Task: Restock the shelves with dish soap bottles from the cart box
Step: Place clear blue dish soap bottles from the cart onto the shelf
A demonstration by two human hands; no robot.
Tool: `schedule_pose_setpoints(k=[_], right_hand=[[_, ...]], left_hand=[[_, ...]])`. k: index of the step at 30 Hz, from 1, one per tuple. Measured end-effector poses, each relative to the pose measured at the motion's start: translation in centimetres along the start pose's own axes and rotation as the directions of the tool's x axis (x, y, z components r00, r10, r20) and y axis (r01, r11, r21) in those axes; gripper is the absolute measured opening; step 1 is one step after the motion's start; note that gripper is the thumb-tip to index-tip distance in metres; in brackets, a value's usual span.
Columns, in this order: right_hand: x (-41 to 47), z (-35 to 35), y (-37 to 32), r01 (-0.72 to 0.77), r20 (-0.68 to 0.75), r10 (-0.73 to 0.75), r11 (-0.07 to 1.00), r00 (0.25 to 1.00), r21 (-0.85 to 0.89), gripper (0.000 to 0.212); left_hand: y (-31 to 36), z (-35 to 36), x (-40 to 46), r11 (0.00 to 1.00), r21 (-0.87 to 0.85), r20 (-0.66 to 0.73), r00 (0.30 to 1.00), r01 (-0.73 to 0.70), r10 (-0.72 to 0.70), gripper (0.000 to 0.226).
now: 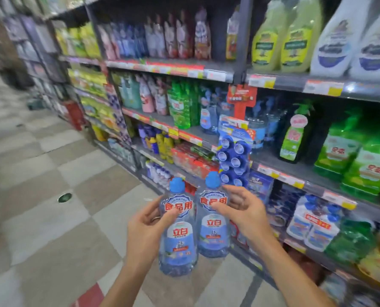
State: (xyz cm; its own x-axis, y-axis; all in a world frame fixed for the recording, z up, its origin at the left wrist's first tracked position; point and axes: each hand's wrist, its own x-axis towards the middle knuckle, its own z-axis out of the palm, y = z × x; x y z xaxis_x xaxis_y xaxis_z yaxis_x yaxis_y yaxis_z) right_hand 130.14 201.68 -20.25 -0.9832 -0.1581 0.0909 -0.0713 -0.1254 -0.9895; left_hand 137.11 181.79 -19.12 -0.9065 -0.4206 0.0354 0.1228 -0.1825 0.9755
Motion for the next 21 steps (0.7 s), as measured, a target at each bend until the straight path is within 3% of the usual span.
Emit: schedule_pose_setpoints(k=[6,10,17,21], right_hand=[[11.7,9.1,0.0,0.010,0.100,-0.021,0.995,0.995,0.103,0.053],[19.8,14.2,-0.4,0.033,0.162,-0.057,0.989,0.985,0.144,0.030],[32.8,23.5,-1.9,0.080,0.219,-0.115,0.983,0.969,0.163,0.056],[39.1,29.5,-2.5,0.098,0.256,-0.131,0.986,0.958,0.138,0.051]], left_hand=[[3.5,-4.8,10.7,0.993,0.079,-0.169,0.980,-0.090,0.102,0.032],[6.1,-7.1,18.9,0.977,0.157,-0.210,0.962,-0.142,0.174,0.035],[10.5,-10.8,31.2,0.963,0.127,-0.196,0.946,-0.238,0.260,0.028],[12.2,-14.1,38.2,0.961,0.082,-0.240,0.931,-0.264,0.276,0.025]])
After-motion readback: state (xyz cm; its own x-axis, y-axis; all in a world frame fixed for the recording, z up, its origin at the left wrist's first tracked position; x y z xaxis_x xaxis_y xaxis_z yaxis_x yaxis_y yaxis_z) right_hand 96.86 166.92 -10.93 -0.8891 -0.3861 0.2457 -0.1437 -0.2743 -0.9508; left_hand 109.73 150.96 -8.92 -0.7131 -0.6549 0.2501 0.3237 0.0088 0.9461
